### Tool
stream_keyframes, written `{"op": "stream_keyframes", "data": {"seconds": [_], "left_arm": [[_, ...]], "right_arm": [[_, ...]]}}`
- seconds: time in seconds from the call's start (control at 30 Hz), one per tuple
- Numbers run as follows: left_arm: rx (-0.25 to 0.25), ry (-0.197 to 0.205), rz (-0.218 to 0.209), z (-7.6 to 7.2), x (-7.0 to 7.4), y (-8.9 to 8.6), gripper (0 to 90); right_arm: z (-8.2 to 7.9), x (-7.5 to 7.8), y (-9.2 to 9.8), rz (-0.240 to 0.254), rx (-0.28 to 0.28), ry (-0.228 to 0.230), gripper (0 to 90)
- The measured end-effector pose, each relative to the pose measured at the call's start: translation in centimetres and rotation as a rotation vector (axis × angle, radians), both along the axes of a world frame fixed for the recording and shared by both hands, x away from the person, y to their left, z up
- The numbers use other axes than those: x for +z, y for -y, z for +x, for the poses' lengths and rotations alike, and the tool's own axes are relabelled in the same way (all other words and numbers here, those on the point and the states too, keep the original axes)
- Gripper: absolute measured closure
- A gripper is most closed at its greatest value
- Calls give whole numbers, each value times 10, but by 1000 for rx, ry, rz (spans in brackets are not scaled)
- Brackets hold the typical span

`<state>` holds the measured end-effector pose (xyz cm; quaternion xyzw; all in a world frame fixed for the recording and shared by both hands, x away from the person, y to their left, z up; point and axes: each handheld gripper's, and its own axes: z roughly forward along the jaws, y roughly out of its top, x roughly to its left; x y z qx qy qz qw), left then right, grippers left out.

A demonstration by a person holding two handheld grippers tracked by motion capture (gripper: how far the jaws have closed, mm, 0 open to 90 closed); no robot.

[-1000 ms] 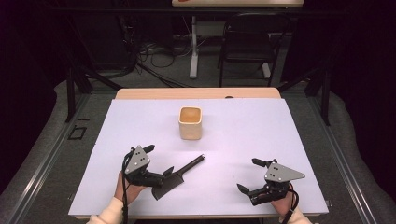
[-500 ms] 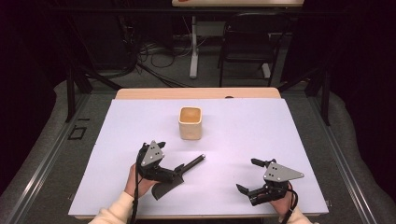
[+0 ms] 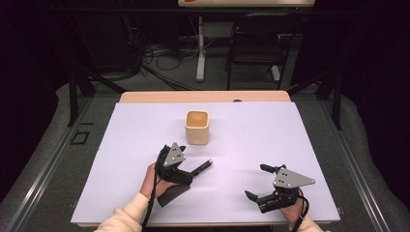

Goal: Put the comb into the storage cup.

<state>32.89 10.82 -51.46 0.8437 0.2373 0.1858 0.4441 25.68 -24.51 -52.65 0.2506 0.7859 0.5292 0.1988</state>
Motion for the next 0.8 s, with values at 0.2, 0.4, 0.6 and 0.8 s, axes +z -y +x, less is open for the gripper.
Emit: {"op": "stream_keyframes", "data": {"seconds": [0.2,0.4,0.6,0.8], "left_arm": [[-26,-11,24,6,0,12,231],[-31,-55,77,13,-2,22,425],[-66,-92,103,17,-4,29,598],[-117,-121,125,20,-7,38,739]], "right_arm": [[0,0,1,0,3,1,0],[-1,0,0,1,6,-2,0],[-1,0,0,-1,6,-6,0],[-1,0,0,-1,9,-7,0]]}}
